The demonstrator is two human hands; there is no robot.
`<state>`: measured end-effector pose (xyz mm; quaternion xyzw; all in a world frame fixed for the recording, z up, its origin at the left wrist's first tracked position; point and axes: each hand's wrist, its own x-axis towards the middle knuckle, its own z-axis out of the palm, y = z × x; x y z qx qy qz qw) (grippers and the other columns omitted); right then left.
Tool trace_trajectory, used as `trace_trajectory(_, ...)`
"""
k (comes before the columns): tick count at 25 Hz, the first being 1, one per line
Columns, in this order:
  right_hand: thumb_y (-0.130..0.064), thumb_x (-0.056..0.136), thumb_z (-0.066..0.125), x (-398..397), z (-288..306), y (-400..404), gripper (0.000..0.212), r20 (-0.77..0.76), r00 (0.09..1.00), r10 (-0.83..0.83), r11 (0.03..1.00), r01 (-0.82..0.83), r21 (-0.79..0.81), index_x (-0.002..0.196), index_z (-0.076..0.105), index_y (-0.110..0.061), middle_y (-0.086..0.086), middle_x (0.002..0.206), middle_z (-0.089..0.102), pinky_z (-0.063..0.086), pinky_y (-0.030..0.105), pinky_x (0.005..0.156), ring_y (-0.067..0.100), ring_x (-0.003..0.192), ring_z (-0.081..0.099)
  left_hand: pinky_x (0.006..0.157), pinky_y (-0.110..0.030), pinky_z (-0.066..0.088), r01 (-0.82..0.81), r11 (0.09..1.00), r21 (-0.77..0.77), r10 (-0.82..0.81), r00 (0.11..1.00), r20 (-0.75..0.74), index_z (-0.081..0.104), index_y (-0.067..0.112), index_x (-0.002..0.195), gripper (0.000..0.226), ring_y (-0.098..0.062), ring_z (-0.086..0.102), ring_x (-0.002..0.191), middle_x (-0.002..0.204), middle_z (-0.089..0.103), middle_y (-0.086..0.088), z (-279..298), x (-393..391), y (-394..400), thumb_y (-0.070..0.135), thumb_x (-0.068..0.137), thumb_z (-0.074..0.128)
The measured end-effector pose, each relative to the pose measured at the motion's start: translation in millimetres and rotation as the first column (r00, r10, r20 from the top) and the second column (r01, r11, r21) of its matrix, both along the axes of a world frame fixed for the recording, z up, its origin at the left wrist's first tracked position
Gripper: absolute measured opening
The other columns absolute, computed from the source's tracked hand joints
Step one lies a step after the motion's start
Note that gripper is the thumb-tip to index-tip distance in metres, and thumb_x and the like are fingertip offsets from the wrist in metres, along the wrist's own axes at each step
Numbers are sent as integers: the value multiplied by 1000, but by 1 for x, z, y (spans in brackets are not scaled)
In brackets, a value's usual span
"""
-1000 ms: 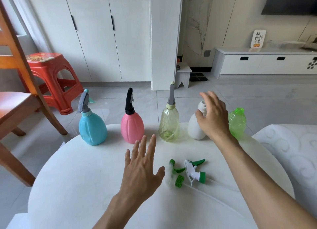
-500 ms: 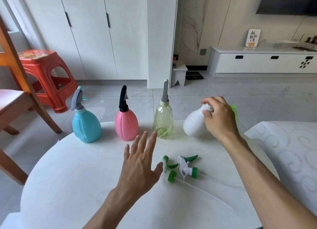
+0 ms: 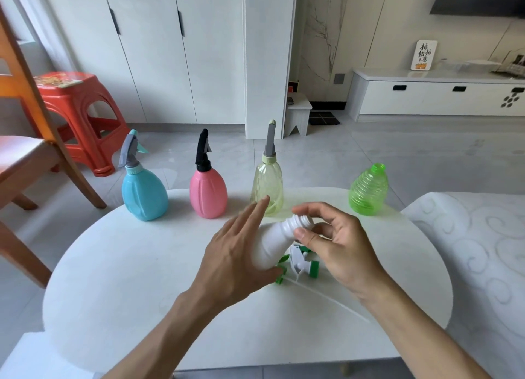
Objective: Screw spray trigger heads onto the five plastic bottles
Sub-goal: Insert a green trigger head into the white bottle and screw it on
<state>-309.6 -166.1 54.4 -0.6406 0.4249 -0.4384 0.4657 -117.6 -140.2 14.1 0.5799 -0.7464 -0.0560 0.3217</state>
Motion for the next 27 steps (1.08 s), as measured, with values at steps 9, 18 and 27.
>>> trace_trajectory(9, -20, 85, 53, 14, -46, 1, 34, -762, 644, -69, 990, -53, -134, 118, 57, -29, -5, 116, 66, 51, 33, 83, 21, 105, 62, 89, -49, 52, -223, 971, -87, 238, 934, 267, 45, 13, 147, 100, -39, 59, 118, 139, 57, -14, -10, 28, -3, 29, 57, 86)
trace_trajectory(18, -15, 89, 53, 47, -84, -1, 37, -897, 418, -141, 928, -260, -267, 125, 51, -15, 5, 94, 68, 41, 35, 89, 32, 103, 60, 84, -48, 53, -255, 966, -37, 256, 937, 239, 40, 16, 149, 103, -38, 60, 116, 139, 57, -11, -9, 46, 1, 29, 58, 84)
trace_trajectory(27, 14, 84, 63, 7, -8, -37, 47, 389, 907, -164, 979, 100, 180, 117, 58, -19, -2, 81, 75, 52, 21, 78, 10, 78, 68, 78, -43, 52, -323, 946, -19, 322, 935, 148, 41, 16, 149, 105, -35, 61, 109, 133, 61, -8, -3, 68, 1, 28, 56, 89)
